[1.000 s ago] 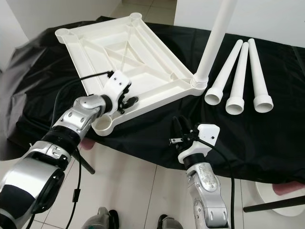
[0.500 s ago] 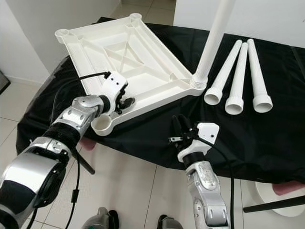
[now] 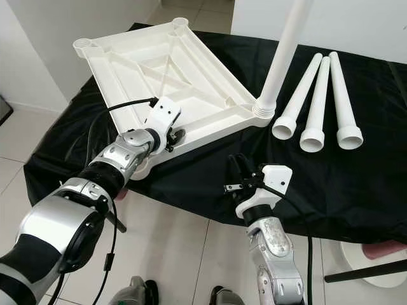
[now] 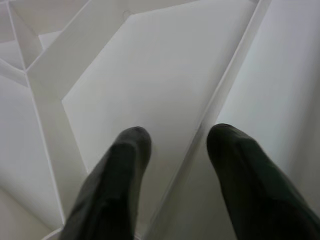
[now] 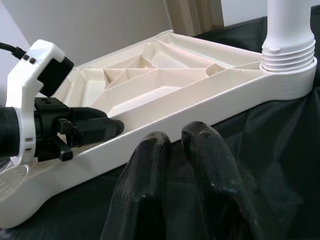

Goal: Building children table

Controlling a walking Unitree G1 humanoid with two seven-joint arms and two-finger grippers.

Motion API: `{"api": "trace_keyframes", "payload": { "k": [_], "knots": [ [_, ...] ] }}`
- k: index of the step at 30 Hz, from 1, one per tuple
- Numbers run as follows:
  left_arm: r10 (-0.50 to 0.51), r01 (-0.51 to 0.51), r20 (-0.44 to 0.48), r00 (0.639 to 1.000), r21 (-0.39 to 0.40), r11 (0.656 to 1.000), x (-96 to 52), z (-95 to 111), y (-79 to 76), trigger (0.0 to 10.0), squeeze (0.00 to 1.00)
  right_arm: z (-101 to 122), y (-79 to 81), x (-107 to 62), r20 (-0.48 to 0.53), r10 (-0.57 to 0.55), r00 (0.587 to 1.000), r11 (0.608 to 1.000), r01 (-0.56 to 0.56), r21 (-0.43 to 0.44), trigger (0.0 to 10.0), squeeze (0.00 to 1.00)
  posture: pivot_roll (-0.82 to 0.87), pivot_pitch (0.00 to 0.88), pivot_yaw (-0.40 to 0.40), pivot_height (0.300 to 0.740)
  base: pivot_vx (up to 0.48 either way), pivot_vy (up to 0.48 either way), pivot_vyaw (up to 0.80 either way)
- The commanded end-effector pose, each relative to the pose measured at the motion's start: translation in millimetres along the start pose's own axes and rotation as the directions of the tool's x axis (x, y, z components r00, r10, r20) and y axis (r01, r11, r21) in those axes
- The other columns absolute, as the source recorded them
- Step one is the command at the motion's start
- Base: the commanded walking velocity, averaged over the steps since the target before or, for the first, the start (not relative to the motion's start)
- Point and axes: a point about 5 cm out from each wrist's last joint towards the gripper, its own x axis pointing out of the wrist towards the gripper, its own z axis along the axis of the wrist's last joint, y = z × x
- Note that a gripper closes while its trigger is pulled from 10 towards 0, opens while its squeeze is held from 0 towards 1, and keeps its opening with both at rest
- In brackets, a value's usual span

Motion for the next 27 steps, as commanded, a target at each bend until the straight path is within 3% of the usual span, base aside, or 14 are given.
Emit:
{"api": "trace_keyframes", "payload": {
  "k": [1, 2, 3, 18, 27],
  "knots": [
    [0.055, -0.055, -0.046, 0.997, 0.011, 0.998, 1.2, -9.3, -0.8, 4.8, 0.0, -1.1, -0.7, -3.5, -0.013, -0.011, 1.0, 1.0, 0.011, 0.001, 10.0, 0.0, -0.05, 0.139, 0.037, 0.74, 0.0, 0.0, 0.0],
    [0.055, -0.055, -0.046, 0.997, 0.011, 0.998, 1.2, -9.3, -0.8, 4.8, 0.0, -1.1, -0.7, -3.5, -0.013, -0.011, 1.0, 1.0, 0.011, 0.001, 10.0, 0.0, -0.05, 0.139, 0.037, 0.74, 0.0, 0.0, 0.0],
    [0.054, -0.054, -0.045, 0.998, 0.014, 0.998, 1.7, -8.9, -1.3, 0.0, 0.0, -1.0, -0.6, -3.8, -0.014, -0.013, 1.0, 1.0, 0.013, 0.002, 10.0, 0.0, -0.05, 0.14, 0.039, 0.74, 0.0, 0.0, 0.0],
    [0.039, -0.039, 0.023, 0.999, -0.007, 0.999, 5.8, 12.8, -6.8, 0.0, 0.0, -1.8, -0.5, -2.4, -0.015, -0.025, 1.0, 1.0, 0.025, 0.007, 10.0, 0.0, -0.04, 0.152, 0.043, 0.74, 0.0, 0.0, 0.0],
    [-0.039, 0.04, 0.078, 0.996, -0.02, 0.999, 10.4, 25.0, -27.0, 0.0, 0.0, -2.3, 0.3, -0.8, -0.013, -0.024, 1.0, 1.0, 0.024, 0.01, 10.0, 0.0, -0.03, 0.157, 0.042, 0.74, 0.0, 0.0, 0.0]
  ]
}}
